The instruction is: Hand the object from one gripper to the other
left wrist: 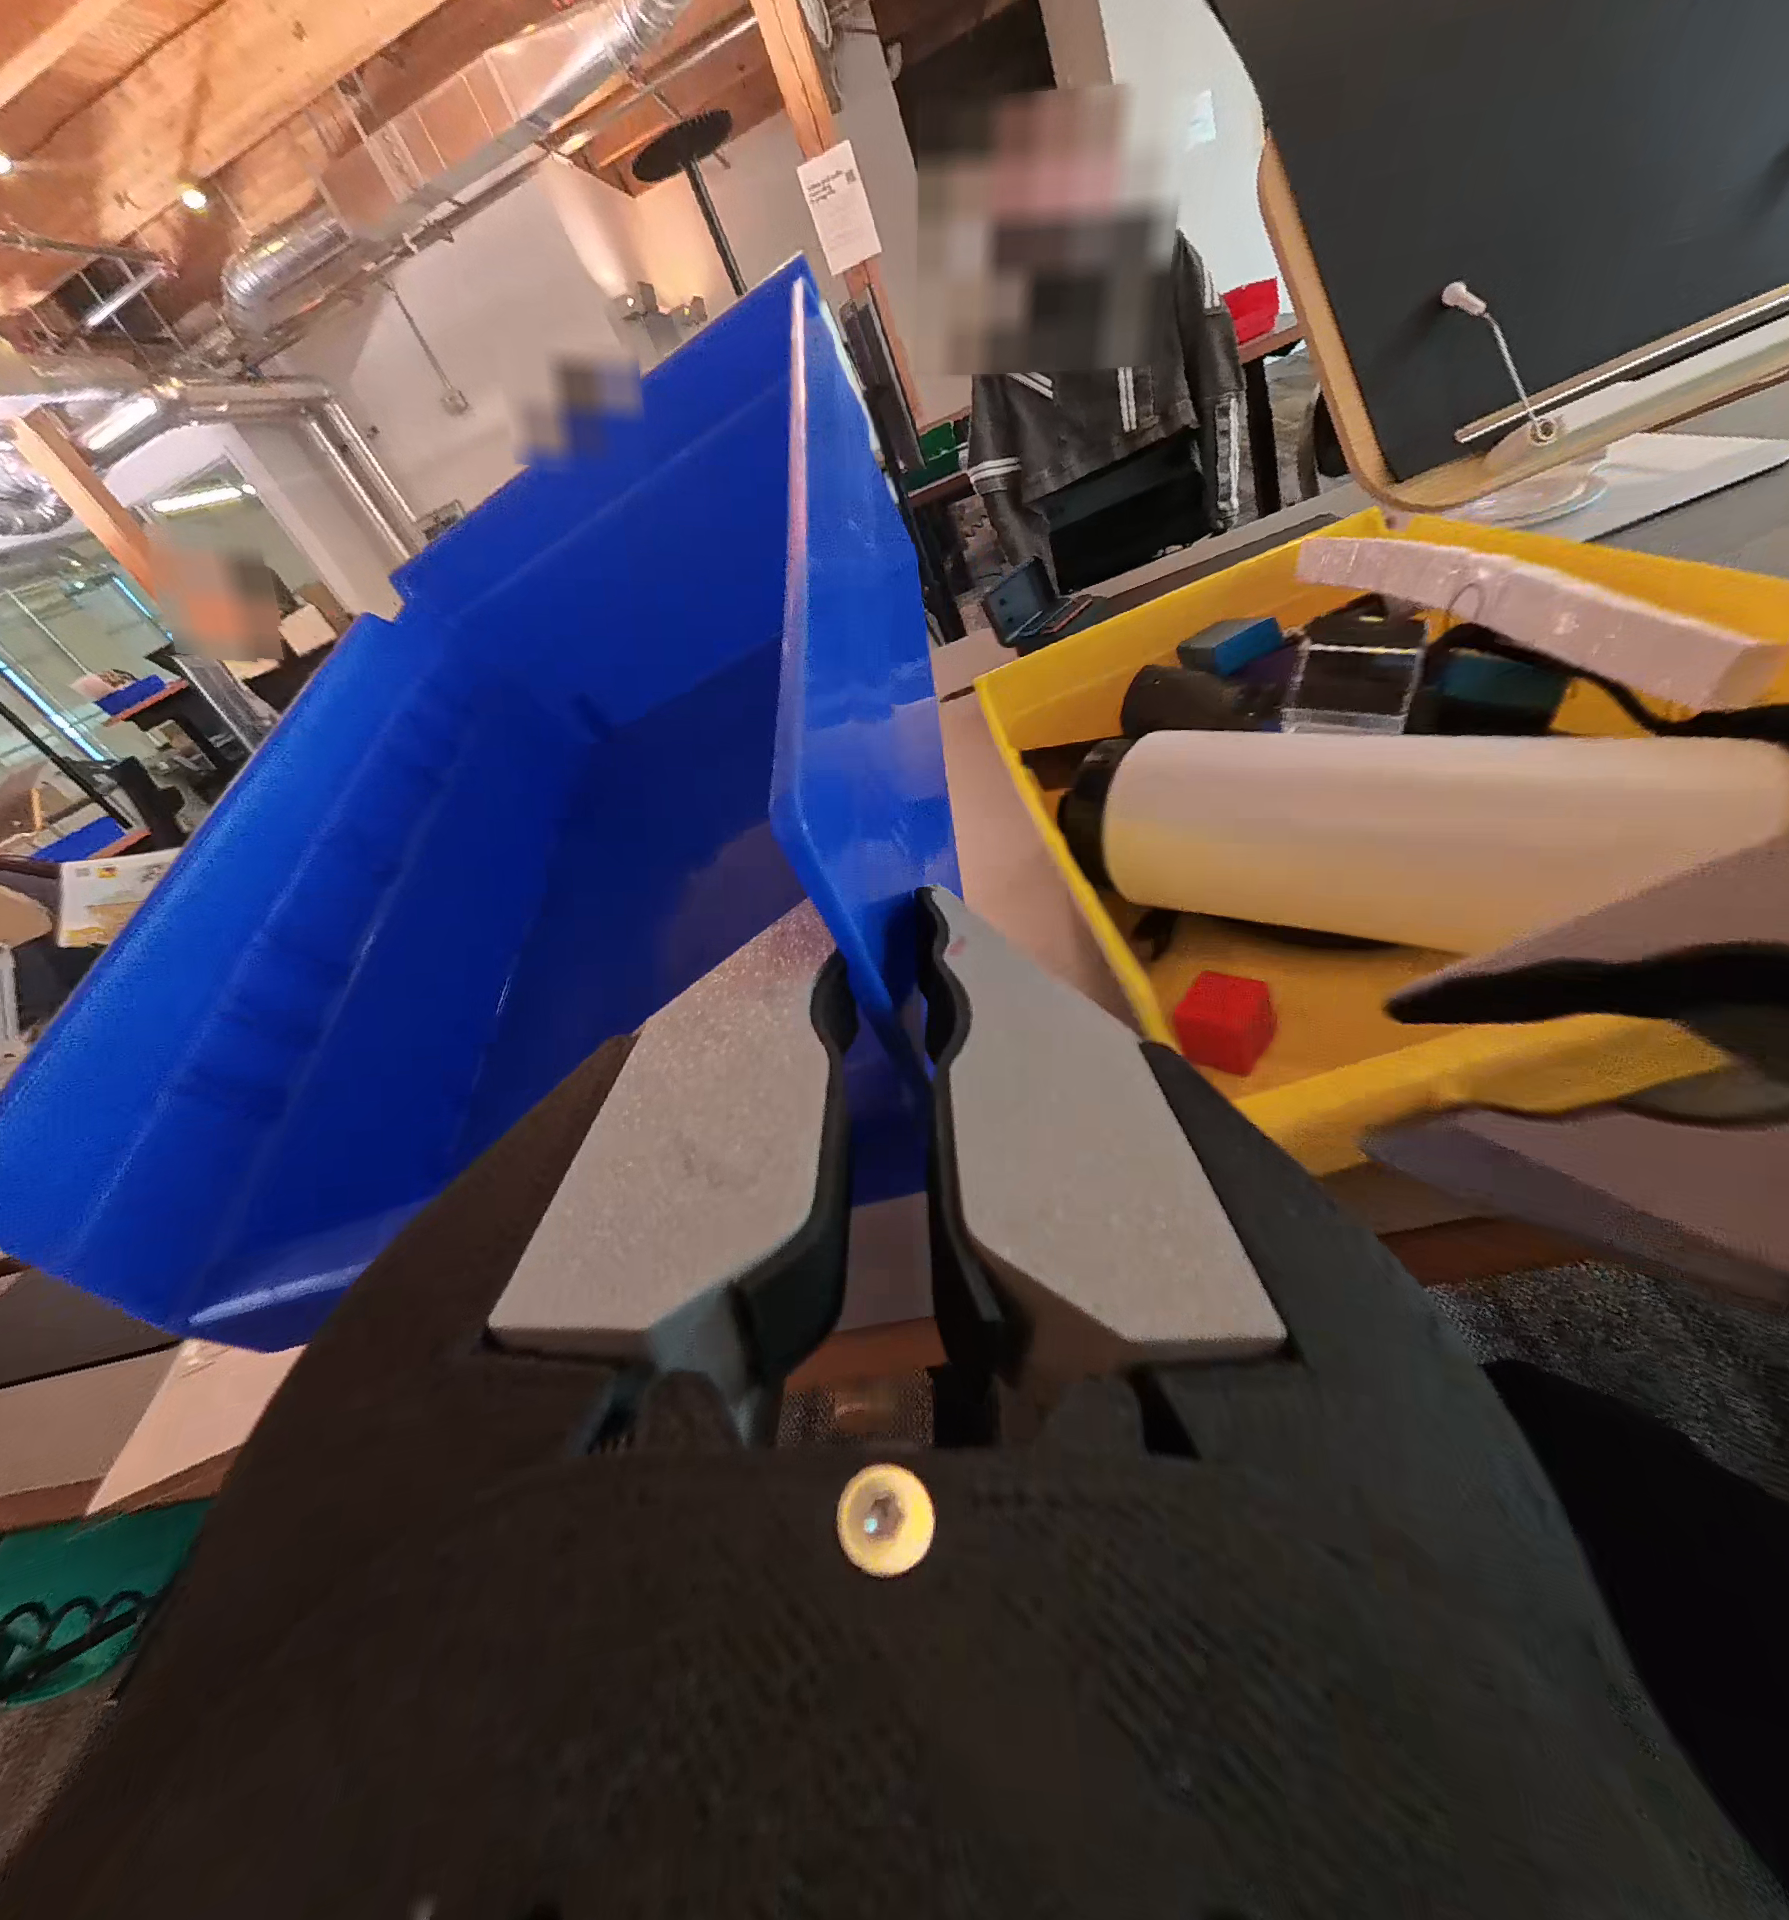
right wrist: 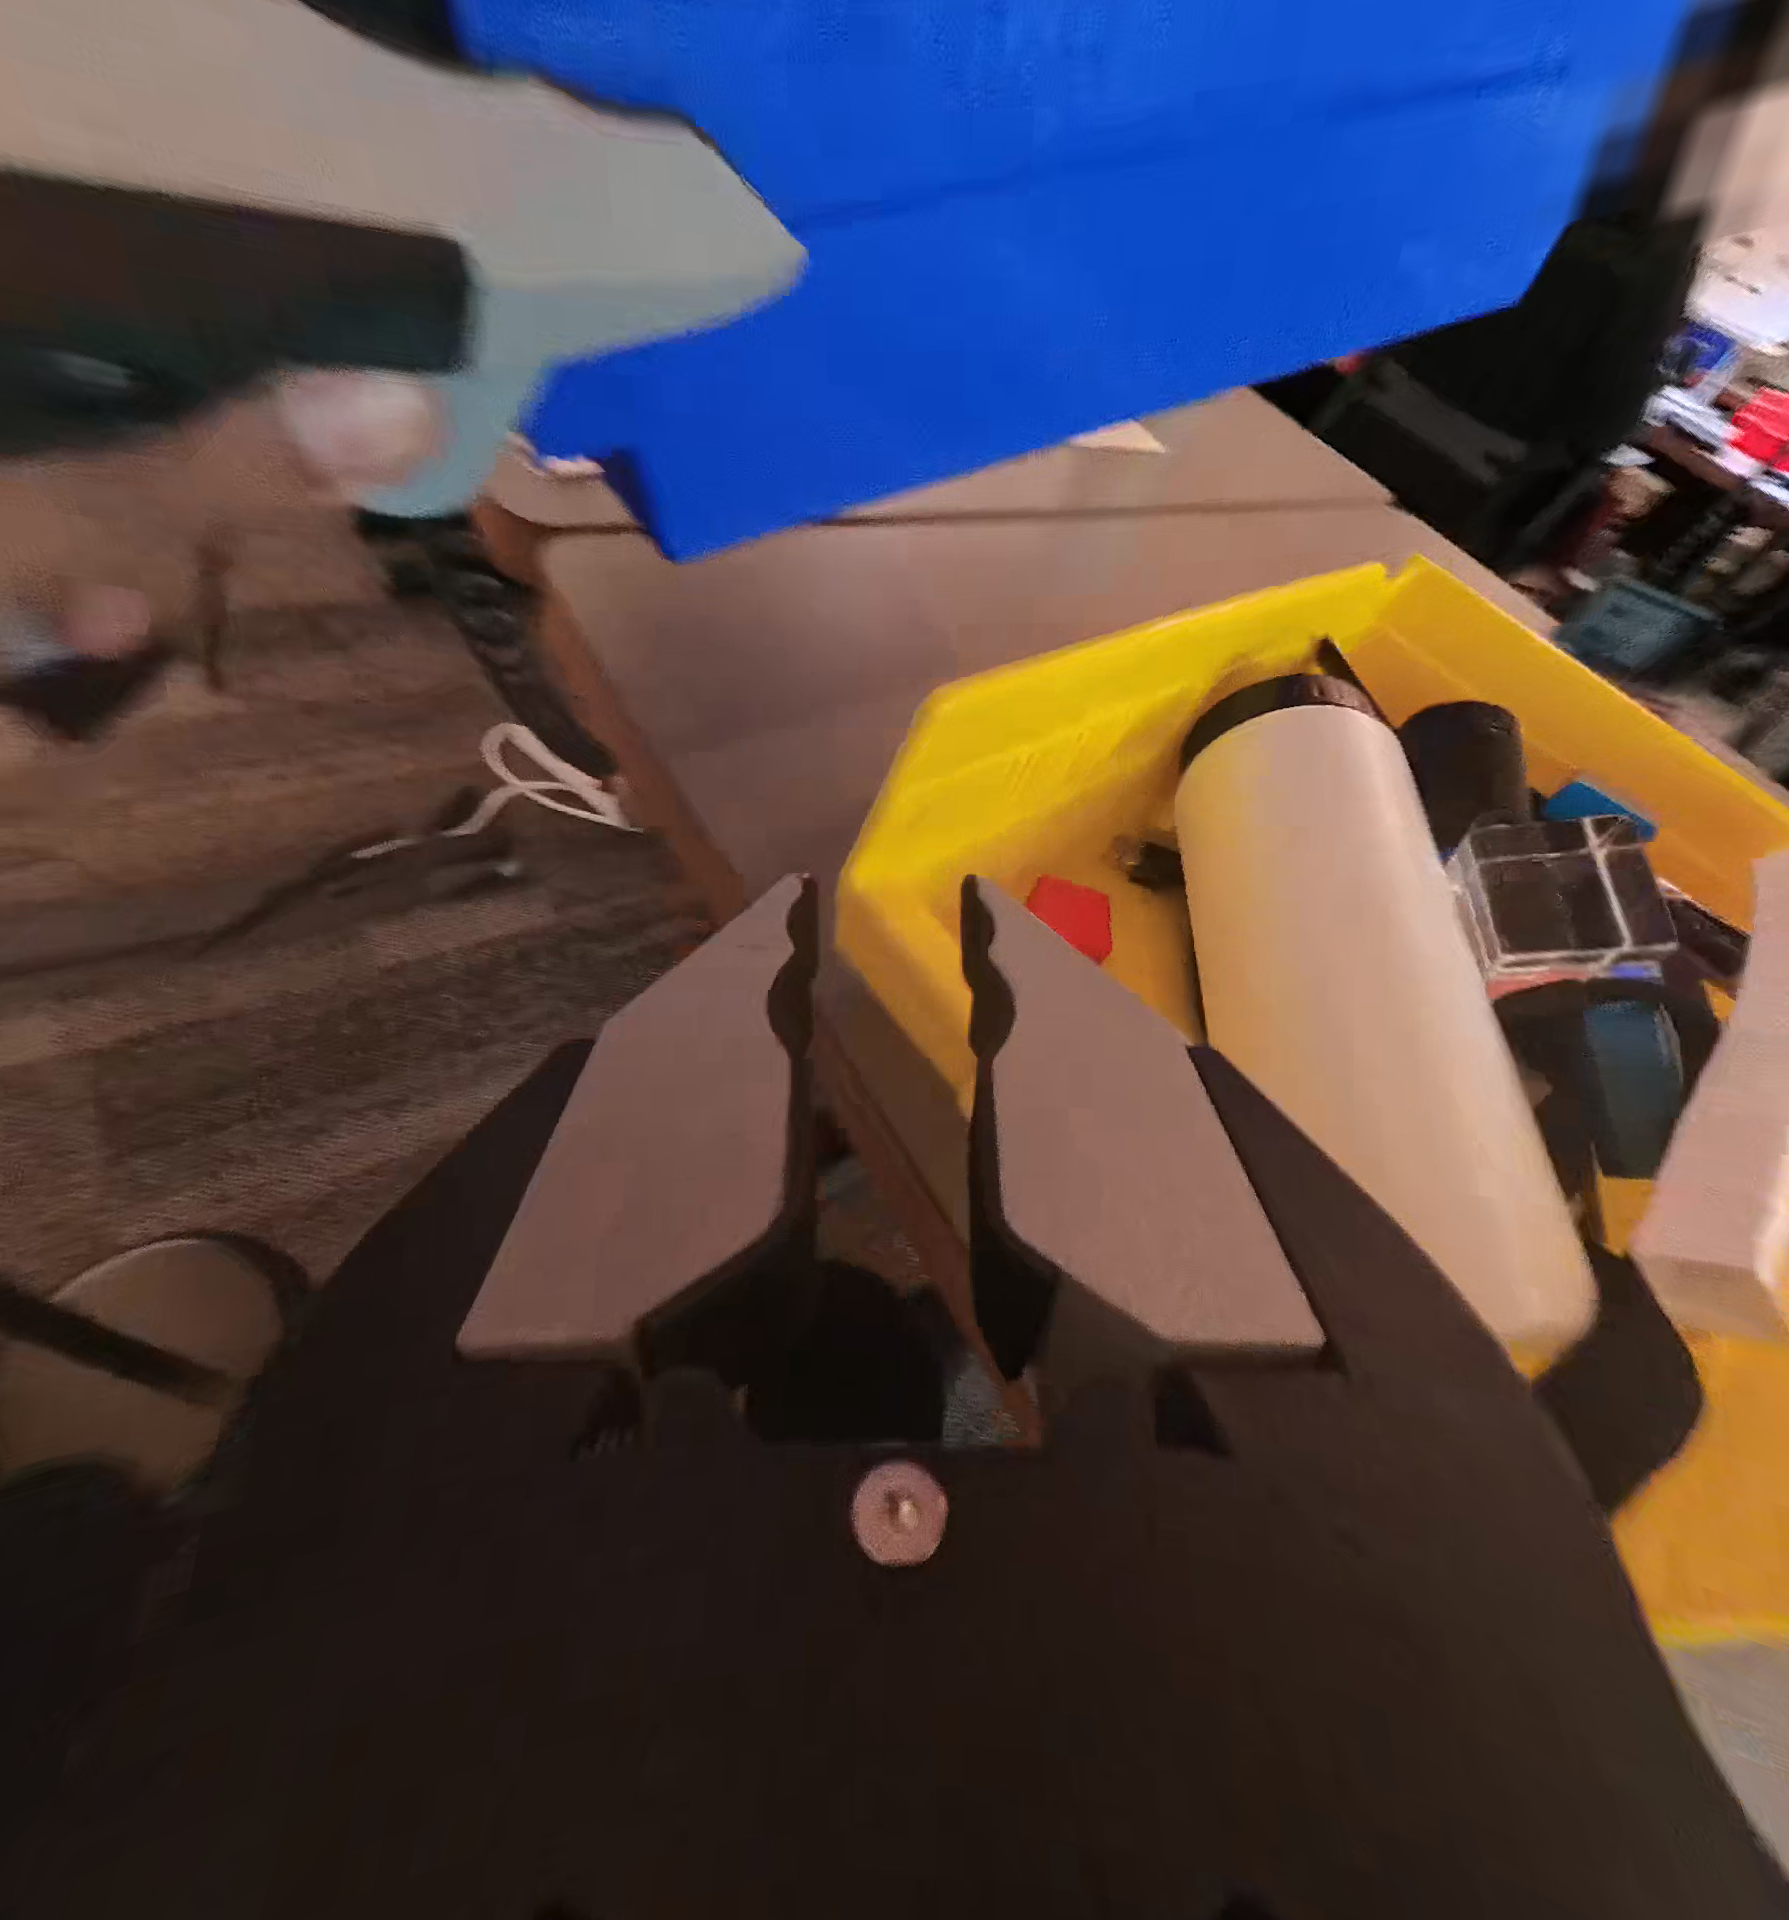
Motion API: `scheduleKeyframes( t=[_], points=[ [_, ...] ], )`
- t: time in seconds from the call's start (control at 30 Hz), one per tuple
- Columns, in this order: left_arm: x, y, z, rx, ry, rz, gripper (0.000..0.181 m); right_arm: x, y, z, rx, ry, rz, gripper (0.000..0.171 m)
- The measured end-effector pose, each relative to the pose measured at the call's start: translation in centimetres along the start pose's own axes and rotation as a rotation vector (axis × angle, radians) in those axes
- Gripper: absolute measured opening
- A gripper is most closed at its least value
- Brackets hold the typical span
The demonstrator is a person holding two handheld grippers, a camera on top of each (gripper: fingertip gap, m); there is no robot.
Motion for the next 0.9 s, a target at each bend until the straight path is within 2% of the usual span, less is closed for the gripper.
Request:
scheduleKeyframes(
  t=[0.13,0.23,0.3,0.37,0.5,0.63,0.73,0.9],
  points=[
    [0.4,1.0,-1.2,0.018,-0.022,0.000,0.005,1.5,6.5,0.8,0.086,0.065,-0.169,0.040],
    [1.7,1.8,-3.1,0.047,-0.055,0.030,0.005,5.7,10.6,3.5,0.136,0.113,-0.156,0.036],
    [3.1,2.2,-5.2,0.085,-0.067,0.066,0.005,9.7,12.7,5.1,0.117,0.082,-0.094,0.029],
    [5.2,2.5,-7.6,0.130,-0.092,0.118,0.005,13.5,14.9,6.2,0.100,0.011,-0.041,0.029],
    [11.0,2.1,-12.7,0.212,-0.177,0.249,0.005,18.3,19.2,7.0,0.102,-0.028,-0.101,0.023],
    [18.4,0.5,-15.7,0.251,-0.269,0.418,0.006,23.4,21.9,7.5,0.073,0.007,0.050,0.029],
    [24.1,-1.2,-16.0,0.241,-0.270,0.552,0.006,25.2,24.4,8.6,-0.011,0.020,-0.017,0.036],
    [33.3,-4.2,-14.4,0.167,-0.247,0.739,0.006,31.2,28.4,11.3,-0.088,0.003,0.166,0.035]
  ],
)
Point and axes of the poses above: each gripper's, where its closed fingertips meet, y back along the fingers, z out of its underside, x = y × z across the jaws, the point moved 5 cm from there along y, back along the fingers, and after that the axes turned 9 degrees about z, right-handed, at the moved point
